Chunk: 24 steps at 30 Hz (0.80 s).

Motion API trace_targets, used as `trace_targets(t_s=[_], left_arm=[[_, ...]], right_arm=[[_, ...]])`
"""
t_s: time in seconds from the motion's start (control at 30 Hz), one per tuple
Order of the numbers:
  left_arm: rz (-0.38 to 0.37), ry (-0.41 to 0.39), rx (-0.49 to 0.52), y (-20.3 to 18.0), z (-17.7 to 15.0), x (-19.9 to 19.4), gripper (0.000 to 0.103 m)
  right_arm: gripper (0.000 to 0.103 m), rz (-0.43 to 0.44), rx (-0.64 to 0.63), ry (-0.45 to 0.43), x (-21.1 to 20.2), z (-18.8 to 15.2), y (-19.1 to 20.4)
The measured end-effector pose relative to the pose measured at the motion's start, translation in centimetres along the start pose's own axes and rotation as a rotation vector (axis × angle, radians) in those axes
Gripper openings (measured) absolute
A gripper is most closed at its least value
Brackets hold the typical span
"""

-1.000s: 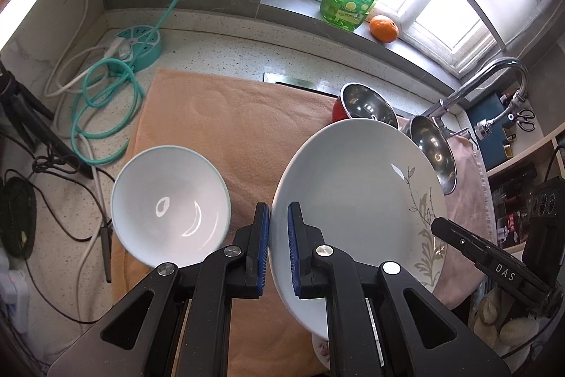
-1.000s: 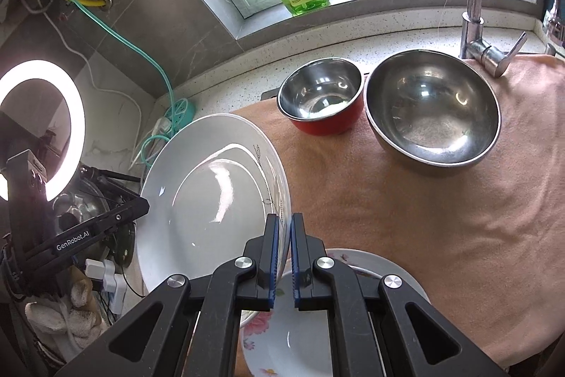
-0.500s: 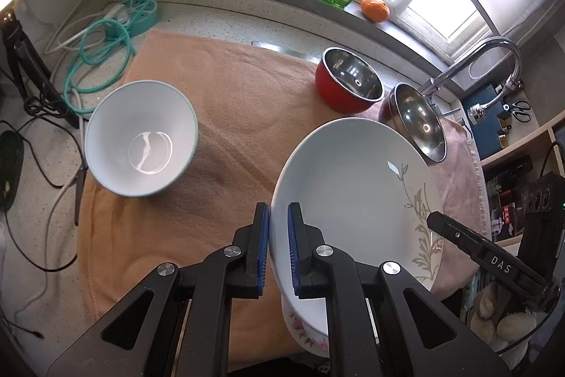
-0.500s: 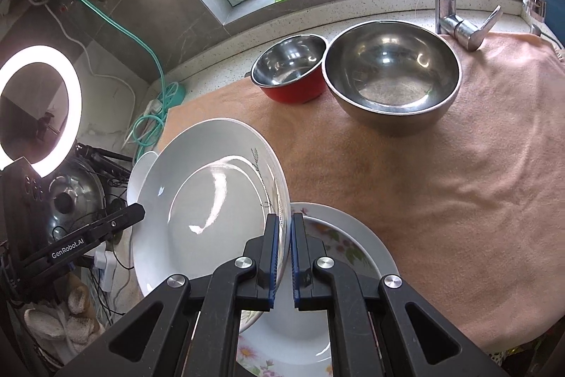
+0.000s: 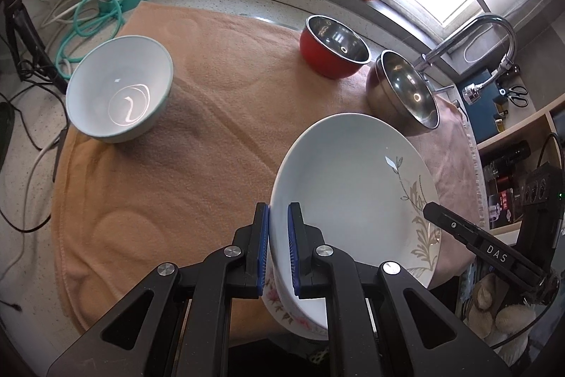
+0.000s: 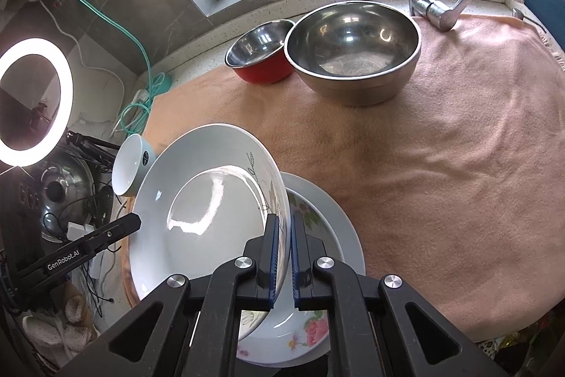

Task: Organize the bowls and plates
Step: 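Lift the white plate with both grippers and carry it toward the floral stack, then lower the white plate onto the floral plate stack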

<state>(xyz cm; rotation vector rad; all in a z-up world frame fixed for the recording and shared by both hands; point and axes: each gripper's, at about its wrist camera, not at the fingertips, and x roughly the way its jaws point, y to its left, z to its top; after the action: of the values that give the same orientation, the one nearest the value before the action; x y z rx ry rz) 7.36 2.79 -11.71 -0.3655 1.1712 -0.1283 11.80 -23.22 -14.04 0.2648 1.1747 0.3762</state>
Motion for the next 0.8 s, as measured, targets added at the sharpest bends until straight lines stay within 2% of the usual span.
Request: trace_targets(t_s=[0.8], left_arm=[[0.01,0.067,0.006,-0.8,-3.2,2.0,0.009]], right_arm=[[0.006,-0.034,0.023,0.037,1.0,-2.9,-2.4]])
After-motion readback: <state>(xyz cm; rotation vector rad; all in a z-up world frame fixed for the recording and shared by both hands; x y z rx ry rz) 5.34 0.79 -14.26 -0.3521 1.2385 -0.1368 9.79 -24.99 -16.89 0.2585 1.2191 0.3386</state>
